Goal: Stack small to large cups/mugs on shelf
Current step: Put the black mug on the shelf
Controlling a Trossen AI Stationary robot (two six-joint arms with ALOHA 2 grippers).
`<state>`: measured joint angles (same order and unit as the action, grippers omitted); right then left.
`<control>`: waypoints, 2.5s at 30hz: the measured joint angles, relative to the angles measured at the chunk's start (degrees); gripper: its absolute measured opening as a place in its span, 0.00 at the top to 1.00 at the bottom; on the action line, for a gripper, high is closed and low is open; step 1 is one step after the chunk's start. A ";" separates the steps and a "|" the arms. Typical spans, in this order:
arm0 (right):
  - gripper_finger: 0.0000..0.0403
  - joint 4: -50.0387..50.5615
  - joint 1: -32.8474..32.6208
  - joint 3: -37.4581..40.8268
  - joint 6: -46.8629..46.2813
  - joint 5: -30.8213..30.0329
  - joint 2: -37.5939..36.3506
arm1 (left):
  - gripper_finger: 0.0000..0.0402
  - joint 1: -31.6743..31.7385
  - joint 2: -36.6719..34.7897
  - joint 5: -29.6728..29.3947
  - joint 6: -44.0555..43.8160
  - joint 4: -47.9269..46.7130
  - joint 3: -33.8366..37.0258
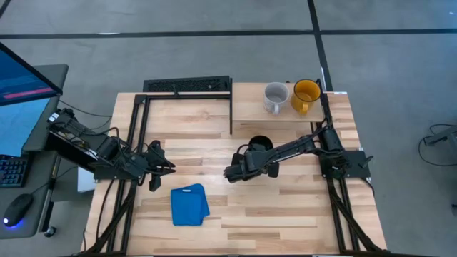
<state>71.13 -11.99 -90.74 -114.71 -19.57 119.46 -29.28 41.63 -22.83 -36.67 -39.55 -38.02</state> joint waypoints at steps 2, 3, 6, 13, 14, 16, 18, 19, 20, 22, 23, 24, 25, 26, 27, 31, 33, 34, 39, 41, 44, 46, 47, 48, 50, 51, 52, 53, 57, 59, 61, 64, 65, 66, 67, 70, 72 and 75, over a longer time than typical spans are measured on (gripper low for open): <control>0.43 -0.06 0.06 0.00 0.96 -0.02 0.00 | 0.80 0.00 0.00 -0.02 -0.02 0.00 0.00; 0.43 -0.23 0.12 0.00 1.21 -0.02 0.00 | 0.80 -0.01 0.00 -0.02 0.00 0.00 0.00; 0.43 -0.56 0.20 0.00 1.23 -0.02 0.00 | 0.80 -0.02 0.00 -0.03 0.00 0.00 0.00; 0.43 -2.68 0.20 0.00 1.22 -0.02 0.00 | 0.80 -0.02 0.00 -0.50 0.48 0.00 0.00; 0.43 -2.84 0.20 0.00 1.26 0.00 0.00 | 0.80 0.00 0.00 -0.51 0.61 -0.02 0.00; 0.43 -2.78 0.20 0.00 1.24 -0.01 0.00 | 0.80 0.00 0.00 -0.52 0.61 0.00 0.00; 0.43 -2.82 0.24 0.00 1.24 -0.02 0.00 | 0.80 0.00 0.00 -0.50 0.71 0.00 0.00; 0.43 -2.71 0.24 0.00 1.24 -0.02 0.00 | 0.80 0.00 0.00 -0.52 0.87 0.00 0.00; 0.43 -2.43 0.24 0.00 1.21 -0.04 0.00 | 0.80 -0.01 0.00 -0.52 0.87 -0.02 0.00; 0.43 -1.95 0.34 0.00 1.19 -0.05 0.00 | 0.80 0.00 0.00 -0.52 0.89 -0.01 0.00; 0.43 -1.71 0.46 0.00 1.12 -0.04 0.00 | 0.80 0.00 0.00 -0.52 0.89 -0.02 0.00; 0.43 -1.23 0.50 0.00 0.69 -0.04 0.08 | 0.80 -0.02 0.00 -0.52 0.90 -0.01 0.00; 0.43 -0.82 0.50 -0.04 0.20 -0.05 0.44 | 0.80 -0.02 0.00 -0.50 0.90 -0.02 0.00; 0.43 -0.65 0.50 -0.04 -0.33 -0.02 0.75 | 0.80 0.00 0.00 -0.50 0.90 0.00 0.00; 0.43 -0.47 0.52 0.02 -0.65 0.07 0.94 | 0.80 0.00 0.00 -0.50 0.90 -0.02 0.00; 0.43 -0.64 0.51 -0.14 -0.51 0.31 2.16 | 0.80 0.00 0.00 -0.50 0.90 -0.03 0.00; 0.44 0.42 0.52 0.15 -0.36 1.65 3.26 | 0.80 0.00 0.00 -0.50 0.90 -0.09 0.00; 0.45 0.10 0.51 0.07 -0.32 2.19 3.61 | 0.80 0.00 0.00 -0.50 0.90 -0.07 0.00; 0.56 -1.36 0.31 0.02 -0.19 3.79 4.69 | 0.80 0.00 0.00 -0.48 0.90 -0.09 0.00; 0.62 -1.88 0.07 -0.04 -0.29 2.70 4.68 | 0.80 -0.01 0.00 -0.48 0.90 -0.09 0.00; 0.70 -0.90 0.08 0.02 -0.33 1.71 4.39 | 0.80 -0.02 0.00 -0.46 0.90 -0.09 0.00; 0.74 -0.75 0.27 0.00 -0.29 1.68 4.28 | 0.80 0.00 0.00 -0.46 0.90 -0.09 0.00; 0.75 -0.52 0.42 0.00 -0.29 1.64 4.28 | 0.80 0.00 0.00 -0.46 0.90 -0.09 0.00; 0.76 -0.39 0.51 0.00 -0.29 1.66 4.28 | 0.80 0.00 0.00 -0.46 0.90 -0.09 0.00; 0.76 -0.24 0.88 0.00 -0.31 1.64 4.28 | 0.80 0.00 0.00 -0.46 0.90 -0.14 0.00; 0.76 -0.24 0.90 0.00 -0.32 1.64 4.28 | 0.80 0.00 0.00 -0.46 0.90 -0.22 0.00; 0.75 -0.22 1.01 0.00 -0.30 1.57 4.28 | 0.80 -0.02 0.00 -0.44 0.90 -0.36 0.00; 0.75 -0.09 1.15 0.00 -0.29 1.55 4.28 | 0.80 0.00 0.00 -0.44 0.90 -0.56 0.00; 0.71 1.35 1.29 0.00 -0.32 1.55 4.28 | 0.80 0.00 0.00 -0.30 0.90 -0.87 0.00; 0.69 1.31 1.27 0.00 -0.32 1.51 4.28 | 0.80 0.00 0.00 -0.26 0.90 -1.07 0.00; 0.68 1.31 1.27 0.00 -0.33 1.52 4.28 | 0.80 -0.01 0.00 -0.24 0.90 -1.07 0.00; 0.67 1.31 1.27 0.00 -0.29 1.51 4.28 | 0.80 0.00 0.00 -0.22 0.90 -1.07 0.00; 0.67 1.29 1.27 0.00 -0.24 1.51 4.28 | 0.80 0.00 0.00 -0.22 0.90 -1.07 0.00; 0.67 1.29 1.27 0.00 0.20 1.52 4.28 | 0.80 0.00 0.00 -0.22 0.90 -1.07 0.00; 0.67 1.25 1.27 0.00 0.87 1.51 4.28 | 0.80 0.00 0.00 -0.22 0.90 -1.07 0.00; 0.67 1.27 1.31 0.00 1.15 1.54 4.28 | 0.80 0.00 0.00 -0.22 0.90 -1.07 0.00; 0.66 1.27 1.58 0.00 1.17 1.56 4.28 | 0.80 0.00 0.00 -0.22 0.90 -1.07 0.00; 0.64 1.27 1.73 0.00 1.17 1.51 4.28 | 0.80 0.00 0.00 -0.22 0.90 -1.07 0.00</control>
<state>72.40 -10.26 -90.74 -113.54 -18.07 123.74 -29.28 41.63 -23.05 -35.77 -40.62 -38.02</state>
